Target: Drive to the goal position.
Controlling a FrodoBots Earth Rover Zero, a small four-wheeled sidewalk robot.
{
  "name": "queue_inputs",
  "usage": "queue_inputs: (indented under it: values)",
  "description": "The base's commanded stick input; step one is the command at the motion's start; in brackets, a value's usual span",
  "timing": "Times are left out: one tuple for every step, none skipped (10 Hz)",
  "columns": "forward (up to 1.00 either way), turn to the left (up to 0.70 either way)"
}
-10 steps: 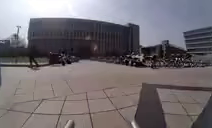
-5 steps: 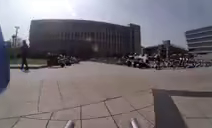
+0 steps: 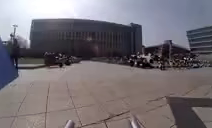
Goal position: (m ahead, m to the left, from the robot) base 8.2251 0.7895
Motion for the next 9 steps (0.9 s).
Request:
queue_inputs:
  values:
    - [1.0,0.0]
    - [1.0,0.0]
    - [1.0,0.0]
    - [1.0,0.0]
    - [1.0,0.0]
    - [1.0,0.0]
    - [1.0,0.0]
    - [1.0,0.0]
    - [1.0,0.0]
